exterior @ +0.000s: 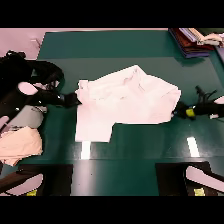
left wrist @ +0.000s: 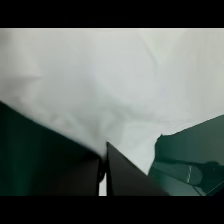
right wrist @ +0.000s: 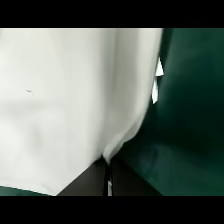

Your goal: Fold the shirts.

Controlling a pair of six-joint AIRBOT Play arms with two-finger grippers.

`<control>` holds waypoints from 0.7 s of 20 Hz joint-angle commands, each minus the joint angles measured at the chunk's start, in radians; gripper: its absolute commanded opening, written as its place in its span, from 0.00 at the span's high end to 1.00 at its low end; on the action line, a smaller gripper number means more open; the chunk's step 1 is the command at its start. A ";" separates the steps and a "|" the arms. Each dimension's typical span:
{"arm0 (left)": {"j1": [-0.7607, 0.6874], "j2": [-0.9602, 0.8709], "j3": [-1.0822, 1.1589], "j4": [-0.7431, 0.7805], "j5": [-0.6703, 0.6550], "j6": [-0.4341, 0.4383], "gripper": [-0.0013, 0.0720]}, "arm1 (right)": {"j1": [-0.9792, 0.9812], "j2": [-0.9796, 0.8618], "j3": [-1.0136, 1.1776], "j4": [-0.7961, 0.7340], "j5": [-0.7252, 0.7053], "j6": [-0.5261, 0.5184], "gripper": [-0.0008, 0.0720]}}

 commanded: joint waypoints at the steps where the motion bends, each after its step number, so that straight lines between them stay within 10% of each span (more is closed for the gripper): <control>1: 0.058 0.099 0.167 0.000 -0.076 0.002 0.94 | -0.017 0.168 0.156 0.011 0.100 -0.013 0.97; 14: 0.229 0.350 1.270 0.222 -0.042 -0.064 0.95 | -0.048 0.372 1.369 -0.096 0.296 0.140 0.97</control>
